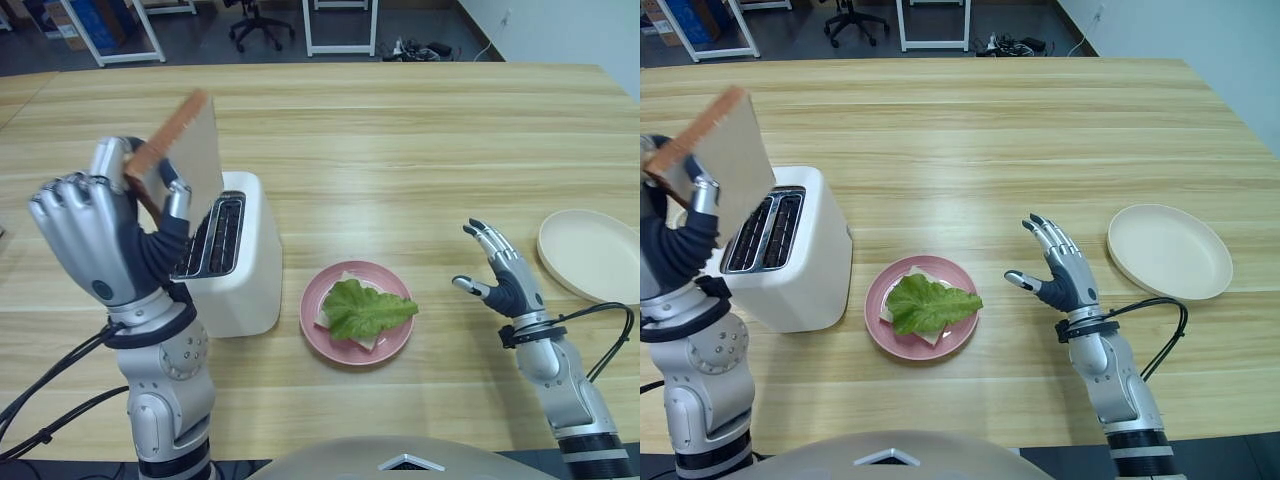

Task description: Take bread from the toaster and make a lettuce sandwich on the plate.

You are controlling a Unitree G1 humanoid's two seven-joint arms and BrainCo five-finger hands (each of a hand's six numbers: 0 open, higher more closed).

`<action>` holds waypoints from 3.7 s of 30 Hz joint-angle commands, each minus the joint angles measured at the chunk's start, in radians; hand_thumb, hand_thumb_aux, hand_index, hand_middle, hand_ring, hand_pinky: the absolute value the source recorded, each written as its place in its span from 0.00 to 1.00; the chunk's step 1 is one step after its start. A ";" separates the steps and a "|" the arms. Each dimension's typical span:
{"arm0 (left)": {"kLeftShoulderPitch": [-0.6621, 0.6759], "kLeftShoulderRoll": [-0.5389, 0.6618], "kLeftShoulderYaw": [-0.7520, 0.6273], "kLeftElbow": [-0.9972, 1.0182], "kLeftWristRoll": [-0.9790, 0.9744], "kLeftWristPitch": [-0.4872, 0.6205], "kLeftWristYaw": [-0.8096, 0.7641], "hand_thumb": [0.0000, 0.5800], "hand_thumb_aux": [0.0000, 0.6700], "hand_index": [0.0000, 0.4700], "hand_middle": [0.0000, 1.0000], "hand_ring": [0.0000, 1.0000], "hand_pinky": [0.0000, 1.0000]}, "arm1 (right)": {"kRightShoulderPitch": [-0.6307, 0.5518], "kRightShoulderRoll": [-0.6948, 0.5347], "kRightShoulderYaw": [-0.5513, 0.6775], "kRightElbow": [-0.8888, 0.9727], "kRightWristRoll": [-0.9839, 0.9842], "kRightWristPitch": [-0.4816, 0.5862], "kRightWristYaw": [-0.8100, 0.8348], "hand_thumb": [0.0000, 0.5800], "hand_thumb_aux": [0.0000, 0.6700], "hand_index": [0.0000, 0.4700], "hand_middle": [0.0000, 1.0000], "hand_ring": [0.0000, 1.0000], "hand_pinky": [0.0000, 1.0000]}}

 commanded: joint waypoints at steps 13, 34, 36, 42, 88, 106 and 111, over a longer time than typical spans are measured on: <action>0.123 -0.189 -0.551 -0.009 -0.882 0.020 -0.389 1.00 1.00 1.00 1.00 1.00 1.00 | -0.043 0.010 -0.034 0.035 0.018 0.008 -0.005 0.00 0.00 0.00 0.00 0.00 0.00; 0.098 -0.057 -0.469 0.465 -0.759 0.039 -0.431 1.00 1.00 1.00 1.00 1.00 1.00 | -0.031 0.006 -0.024 0.061 0.007 -0.007 0.003 0.00 0.00 0.00 0.00 0.00 0.00; 0.103 -0.057 -0.459 0.469 -0.741 0.032 -0.417 1.00 1.00 1.00 1.00 1.00 1.00 | -0.021 0.000 -0.004 0.049 -0.017 -0.025 0.001 0.00 0.00 0.00 0.00 0.00 0.00; 0.111 -0.063 -0.448 0.489 -0.743 0.047 -0.415 1.00 1.00 1.00 1.00 1.00 1.00 | 0.007 -0.040 0.056 0.014 -0.142 -0.085 -0.028 0.00 0.00 0.00 0.00 0.00 0.00; 0.277 -0.030 -0.414 0.276 -0.437 -0.065 -0.233 0.00 0.00 0.00 0.00 0.00 0.00 | -0.149 -0.208 0.492 0.193 -0.526 -0.193 -0.086 0.00 0.00 0.00 0.00 0.00 0.00; 0.608 0.337 -0.177 0.085 -1.099 -0.333 -0.805 1.00 1.00 1.00 1.00 1.00 1.00 | 0.026 -0.374 0.092 -0.052 0.171 -0.332 -0.039 1.00 1.00 1.00 1.00 1.00 1.00; 0.734 0.469 -0.166 0.038 -1.011 -0.267 -0.946 1.00 1.00 1.00 1.00 1.00 1.00 | 0.319 -0.622 0.031 -0.246 0.455 -0.258 0.333 1.00 1.00 1.00 1.00 1.00 1.00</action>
